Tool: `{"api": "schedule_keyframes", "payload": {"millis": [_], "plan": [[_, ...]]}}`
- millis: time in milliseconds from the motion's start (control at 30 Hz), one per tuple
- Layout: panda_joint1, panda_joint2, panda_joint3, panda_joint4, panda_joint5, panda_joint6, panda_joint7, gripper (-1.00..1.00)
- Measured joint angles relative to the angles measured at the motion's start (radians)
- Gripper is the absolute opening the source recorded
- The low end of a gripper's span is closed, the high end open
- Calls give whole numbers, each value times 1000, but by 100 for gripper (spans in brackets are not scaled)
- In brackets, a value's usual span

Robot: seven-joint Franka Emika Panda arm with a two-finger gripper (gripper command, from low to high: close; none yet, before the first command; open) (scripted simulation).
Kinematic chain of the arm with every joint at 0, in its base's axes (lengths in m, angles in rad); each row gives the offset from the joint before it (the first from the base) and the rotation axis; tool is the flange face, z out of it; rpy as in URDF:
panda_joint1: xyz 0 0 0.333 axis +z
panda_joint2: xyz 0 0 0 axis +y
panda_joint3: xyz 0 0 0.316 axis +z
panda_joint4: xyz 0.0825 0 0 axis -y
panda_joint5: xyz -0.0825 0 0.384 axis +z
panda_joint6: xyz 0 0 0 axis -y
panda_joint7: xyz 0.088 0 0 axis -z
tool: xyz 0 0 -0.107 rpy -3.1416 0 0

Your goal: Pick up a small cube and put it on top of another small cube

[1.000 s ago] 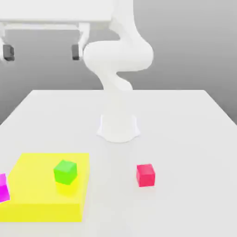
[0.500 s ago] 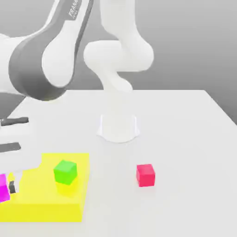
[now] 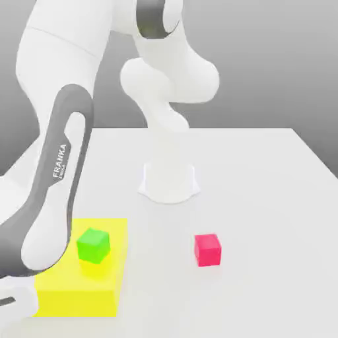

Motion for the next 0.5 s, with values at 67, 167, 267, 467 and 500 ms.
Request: {"api": "schedule_keyframes", "payload": {"millis": [67, 167, 267, 467, 500], "plan": [[12, -35, -15, -10, -14, -26, 8, -100], [43, -134, -57, -41, -57, -91, 26, -100], [67, -242, -100, -102, -134, -122, 0, -100], [79, -453, -152, -229, -257, -180, -93, -100], [77, -485, -157, -250, -269, -191, -114, -100]]}}
